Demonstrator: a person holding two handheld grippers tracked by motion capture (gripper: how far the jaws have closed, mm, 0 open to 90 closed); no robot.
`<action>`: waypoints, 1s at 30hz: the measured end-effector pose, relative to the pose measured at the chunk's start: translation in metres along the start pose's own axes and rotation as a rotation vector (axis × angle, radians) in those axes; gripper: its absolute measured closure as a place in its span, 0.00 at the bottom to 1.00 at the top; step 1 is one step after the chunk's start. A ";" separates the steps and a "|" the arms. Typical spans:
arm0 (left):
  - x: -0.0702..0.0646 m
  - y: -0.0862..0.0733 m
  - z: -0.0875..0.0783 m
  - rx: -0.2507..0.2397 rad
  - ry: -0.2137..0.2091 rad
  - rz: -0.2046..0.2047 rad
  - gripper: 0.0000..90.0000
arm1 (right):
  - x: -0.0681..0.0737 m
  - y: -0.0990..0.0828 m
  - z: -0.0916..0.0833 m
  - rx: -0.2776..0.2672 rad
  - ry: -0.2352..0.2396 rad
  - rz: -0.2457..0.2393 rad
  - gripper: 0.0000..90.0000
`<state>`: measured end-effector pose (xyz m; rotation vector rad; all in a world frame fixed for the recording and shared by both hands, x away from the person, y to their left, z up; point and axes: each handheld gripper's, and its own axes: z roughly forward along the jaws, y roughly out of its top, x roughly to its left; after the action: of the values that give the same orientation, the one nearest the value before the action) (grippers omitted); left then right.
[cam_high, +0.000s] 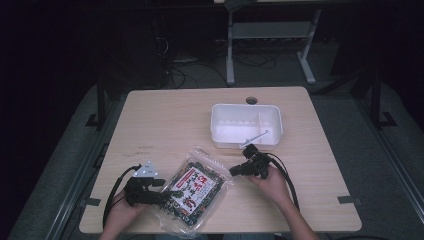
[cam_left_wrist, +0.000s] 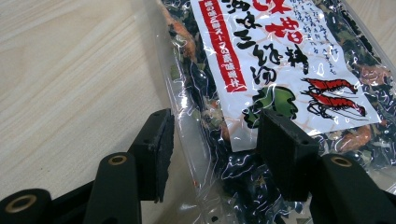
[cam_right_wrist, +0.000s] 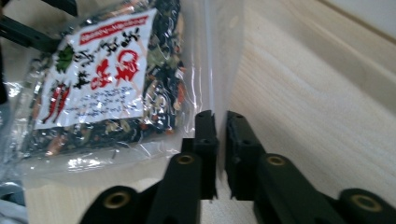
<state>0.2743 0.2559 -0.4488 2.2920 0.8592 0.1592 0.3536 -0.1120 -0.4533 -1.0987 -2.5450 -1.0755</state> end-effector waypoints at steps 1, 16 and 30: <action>0.000 0.000 0.000 0.001 0.001 0.000 0.49 | 0.001 0.000 -0.001 -0.005 0.008 -0.002 0.98; 0.010 0.001 -0.001 -0.034 -0.042 -0.068 0.28 | 0.031 0.007 -0.030 -0.079 -0.040 -0.128 1.00; 0.020 0.021 0.005 -0.077 -0.169 -0.114 0.26 | 0.060 0.025 -0.078 -0.183 -0.048 -0.252 1.00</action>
<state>0.3027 0.2544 -0.4416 2.1435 0.8777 -0.0508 0.3183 -0.1189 -0.3583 -0.8669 -2.7230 -1.3814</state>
